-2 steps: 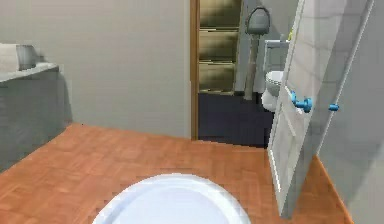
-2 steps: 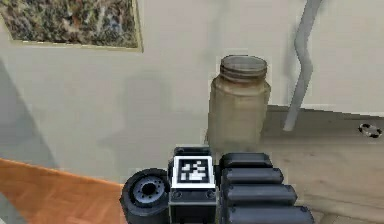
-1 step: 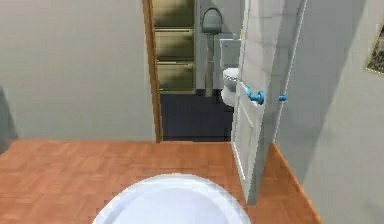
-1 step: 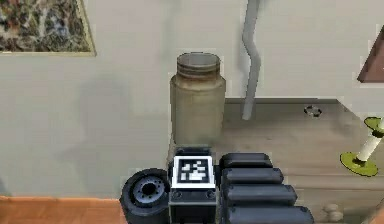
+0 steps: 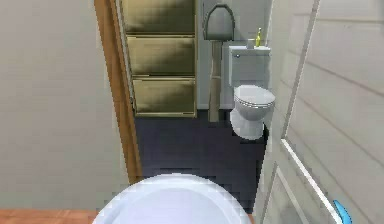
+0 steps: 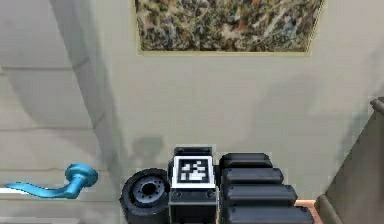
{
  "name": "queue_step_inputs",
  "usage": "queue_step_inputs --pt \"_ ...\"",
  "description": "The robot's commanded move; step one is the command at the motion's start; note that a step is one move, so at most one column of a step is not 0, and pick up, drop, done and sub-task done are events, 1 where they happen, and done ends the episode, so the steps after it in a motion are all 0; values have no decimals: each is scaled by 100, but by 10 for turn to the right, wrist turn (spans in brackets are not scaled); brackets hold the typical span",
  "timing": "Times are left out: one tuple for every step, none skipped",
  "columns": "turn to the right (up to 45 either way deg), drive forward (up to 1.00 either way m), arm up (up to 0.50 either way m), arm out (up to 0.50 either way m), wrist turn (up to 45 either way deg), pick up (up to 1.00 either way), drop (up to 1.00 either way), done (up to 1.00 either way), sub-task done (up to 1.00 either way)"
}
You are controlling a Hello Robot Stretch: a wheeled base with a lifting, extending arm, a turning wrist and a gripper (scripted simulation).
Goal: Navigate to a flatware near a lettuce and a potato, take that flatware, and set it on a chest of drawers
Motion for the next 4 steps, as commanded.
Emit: queue_step_inputs --pt "0 100 0 0 0 0 0 0 0" --pt "0 30 0 0 0 0 0 0 0" --pt "-330 0 0 0 0 0 0 0 0" --pt "0 60 0 0 0 0 0 0 0"
